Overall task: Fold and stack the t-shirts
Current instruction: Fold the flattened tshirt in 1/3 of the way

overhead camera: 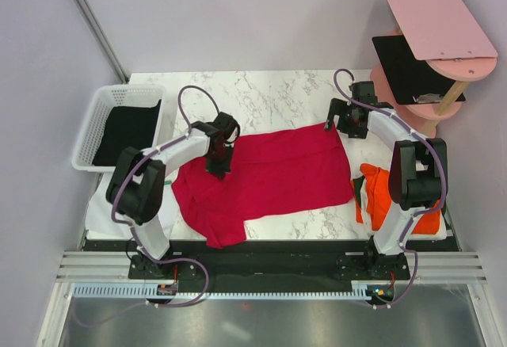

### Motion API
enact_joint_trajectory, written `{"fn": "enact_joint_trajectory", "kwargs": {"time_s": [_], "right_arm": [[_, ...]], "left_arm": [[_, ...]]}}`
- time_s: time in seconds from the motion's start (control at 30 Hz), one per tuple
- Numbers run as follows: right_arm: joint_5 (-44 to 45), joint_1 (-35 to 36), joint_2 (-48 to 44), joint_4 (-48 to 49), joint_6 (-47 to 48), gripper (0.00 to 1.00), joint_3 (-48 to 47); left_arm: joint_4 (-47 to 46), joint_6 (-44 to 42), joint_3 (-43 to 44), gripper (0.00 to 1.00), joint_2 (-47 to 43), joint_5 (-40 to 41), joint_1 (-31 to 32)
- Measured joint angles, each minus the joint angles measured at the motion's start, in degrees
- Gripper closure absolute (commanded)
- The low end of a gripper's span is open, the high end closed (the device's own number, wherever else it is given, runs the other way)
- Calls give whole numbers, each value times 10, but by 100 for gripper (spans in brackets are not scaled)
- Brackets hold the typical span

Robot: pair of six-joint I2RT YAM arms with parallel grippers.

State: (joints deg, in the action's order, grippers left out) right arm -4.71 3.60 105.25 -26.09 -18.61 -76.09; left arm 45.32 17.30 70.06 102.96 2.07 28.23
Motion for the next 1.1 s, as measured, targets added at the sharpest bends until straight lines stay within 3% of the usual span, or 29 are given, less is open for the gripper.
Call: {"fn": "enact_joint_trajectory", "kwargs": {"time_s": [0.23,0.3,0.33,0.4,0.67,0.83,1.1], "right_arm": [[-6,0,2,4,0,5,0],[-16,0,5,9,0,24,0],[-23,0,5,12,1,61,0],[-37,2,6,19,5,99,0],[-43,54,24,22,14,100,-33],[-11,92,91,1,26,100,-83],[60,89,146,-37,30,100,-116]], "left_arm": [[-5,0,-53,98,-84,-17,13],[-5,1,-54,98,-84,-9,7],[-4,1,-53,98,-84,-6,2],[-2,3,-41,98,-82,-7,-18],[-8,4,82,98,-6,-6,-124],[-2,4,129,98,73,-2,-134],[25,7,155,98,137,25,-138]]}}
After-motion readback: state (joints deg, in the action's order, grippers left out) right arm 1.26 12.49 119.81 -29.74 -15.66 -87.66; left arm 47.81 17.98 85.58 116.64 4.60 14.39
